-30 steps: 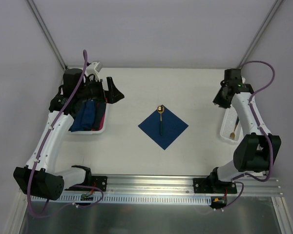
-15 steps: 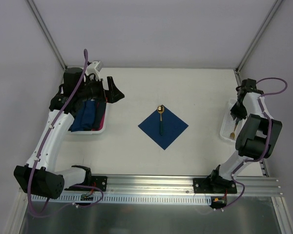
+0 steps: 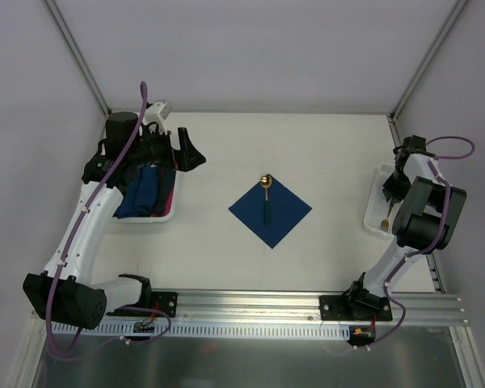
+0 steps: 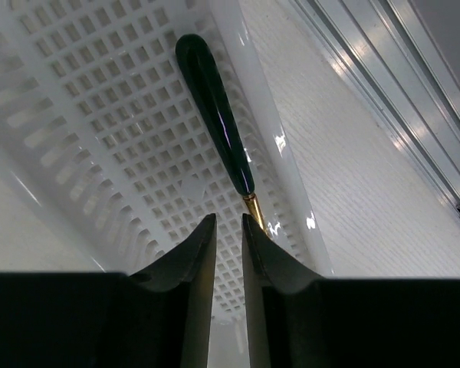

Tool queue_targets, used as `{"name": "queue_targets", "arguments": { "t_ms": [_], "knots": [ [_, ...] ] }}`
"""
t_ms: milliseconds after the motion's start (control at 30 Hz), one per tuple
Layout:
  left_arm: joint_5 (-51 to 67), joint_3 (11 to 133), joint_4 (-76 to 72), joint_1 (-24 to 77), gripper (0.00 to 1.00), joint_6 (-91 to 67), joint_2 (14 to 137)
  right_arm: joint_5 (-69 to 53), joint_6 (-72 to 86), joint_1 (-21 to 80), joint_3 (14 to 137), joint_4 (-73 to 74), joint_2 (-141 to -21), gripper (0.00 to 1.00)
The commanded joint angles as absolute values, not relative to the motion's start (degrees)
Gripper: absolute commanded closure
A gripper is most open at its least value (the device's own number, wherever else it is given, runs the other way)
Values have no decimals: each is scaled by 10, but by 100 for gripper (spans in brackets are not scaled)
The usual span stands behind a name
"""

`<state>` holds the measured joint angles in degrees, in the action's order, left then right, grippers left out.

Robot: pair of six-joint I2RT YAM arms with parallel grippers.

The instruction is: Place the utensils on the paper napkin and roll it up

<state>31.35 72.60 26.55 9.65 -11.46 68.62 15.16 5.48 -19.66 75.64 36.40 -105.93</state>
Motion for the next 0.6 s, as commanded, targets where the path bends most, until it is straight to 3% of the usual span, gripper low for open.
{"name": "queue_targets", "arguments": {
  "t_ms": [0,567],
  "knots": [
    [308,743,265,91,1,-102,686,163,68,-201,771,348,-1059,77],
    [312,742,265,91,1,-104,706,152,70,-212,780,343,-1090,71]
  ]
}}
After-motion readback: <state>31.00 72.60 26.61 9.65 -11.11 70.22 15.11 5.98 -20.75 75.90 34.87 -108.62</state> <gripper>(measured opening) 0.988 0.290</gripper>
